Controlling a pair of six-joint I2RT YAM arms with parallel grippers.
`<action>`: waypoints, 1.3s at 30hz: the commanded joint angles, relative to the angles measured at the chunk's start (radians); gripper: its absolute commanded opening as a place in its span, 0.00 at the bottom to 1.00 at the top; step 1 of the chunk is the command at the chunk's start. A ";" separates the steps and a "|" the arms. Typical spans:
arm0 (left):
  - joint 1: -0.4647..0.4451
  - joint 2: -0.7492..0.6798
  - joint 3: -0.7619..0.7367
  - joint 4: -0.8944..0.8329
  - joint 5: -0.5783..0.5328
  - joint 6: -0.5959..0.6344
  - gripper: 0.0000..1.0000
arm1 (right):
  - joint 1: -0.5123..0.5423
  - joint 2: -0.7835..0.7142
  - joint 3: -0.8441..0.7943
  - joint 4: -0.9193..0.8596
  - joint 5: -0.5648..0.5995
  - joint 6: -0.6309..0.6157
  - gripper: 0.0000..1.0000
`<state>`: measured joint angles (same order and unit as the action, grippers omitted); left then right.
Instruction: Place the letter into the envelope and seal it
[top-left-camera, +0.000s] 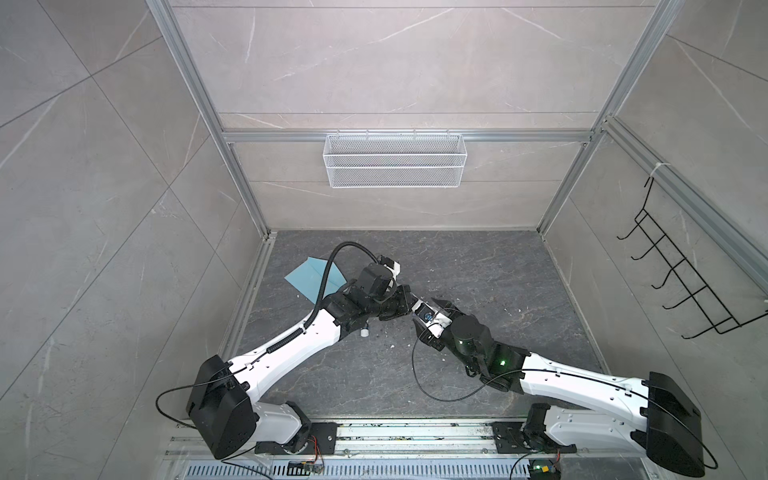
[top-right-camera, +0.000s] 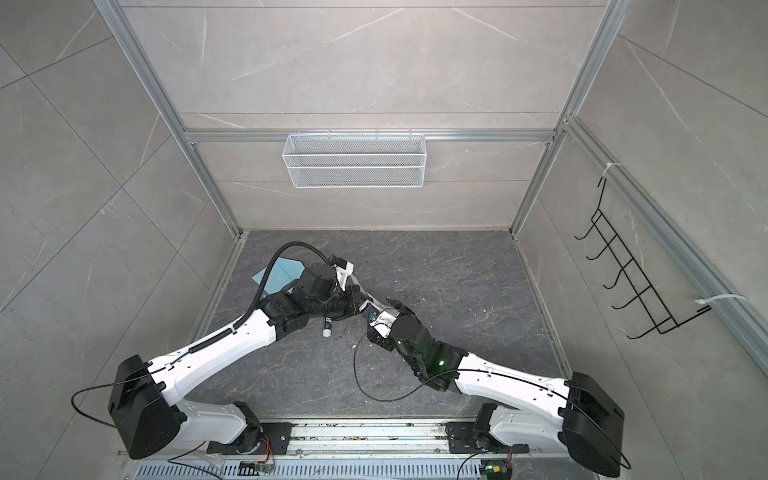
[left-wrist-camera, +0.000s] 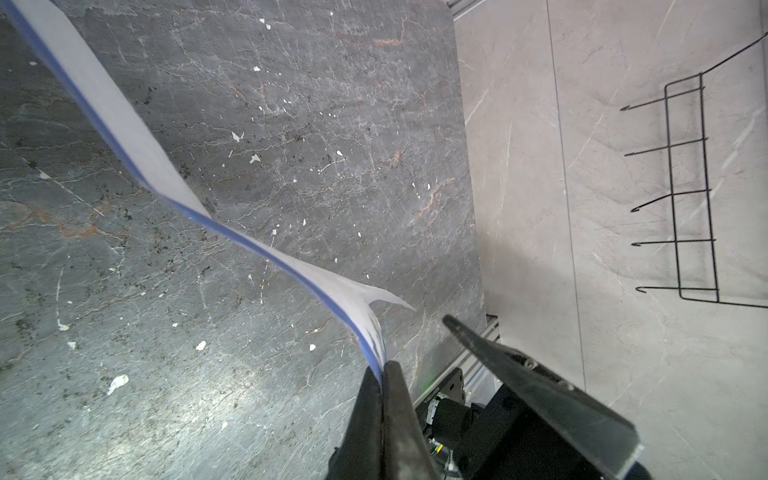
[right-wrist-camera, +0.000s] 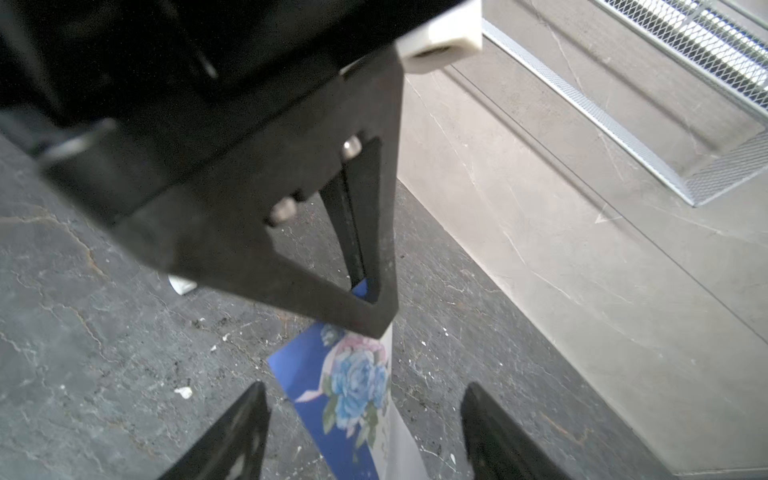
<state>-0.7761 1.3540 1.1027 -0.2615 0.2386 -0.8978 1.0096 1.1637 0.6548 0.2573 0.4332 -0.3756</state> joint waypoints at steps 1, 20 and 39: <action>0.001 -0.038 0.002 0.030 0.011 -0.016 0.00 | 0.009 0.027 -0.018 0.076 0.030 -0.016 0.64; 0.008 -0.086 -0.032 0.054 -0.060 0.044 0.35 | 0.011 -0.020 -0.033 0.055 0.069 0.074 0.00; 0.009 -0.502 -0.286 0.091 0.057 0.606 1.00 | -0.167 -0.310 0.041 -0.271 -0.426 0.321 0.00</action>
<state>-0.7692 0.8604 0.8490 -0.2169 0.1967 -0.4179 0.8623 0.8730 0.6537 0.0555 0.1635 -0.1276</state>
